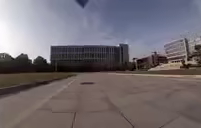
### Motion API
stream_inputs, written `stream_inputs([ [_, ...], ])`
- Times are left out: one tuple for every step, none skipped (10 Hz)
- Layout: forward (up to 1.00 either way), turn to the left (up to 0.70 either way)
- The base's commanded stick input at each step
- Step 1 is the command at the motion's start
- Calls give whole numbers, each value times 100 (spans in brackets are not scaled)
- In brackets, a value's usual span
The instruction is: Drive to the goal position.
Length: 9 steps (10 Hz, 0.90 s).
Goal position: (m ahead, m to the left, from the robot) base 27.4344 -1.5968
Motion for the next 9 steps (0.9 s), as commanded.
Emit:
stream_inputs([
  [70, 0],
  [70, 0],
  [70, 0],
  [70, 0],
  [70, 0],
  [70, 0],
  [70, 0],
  [70, -3],
  [70, -24],
])
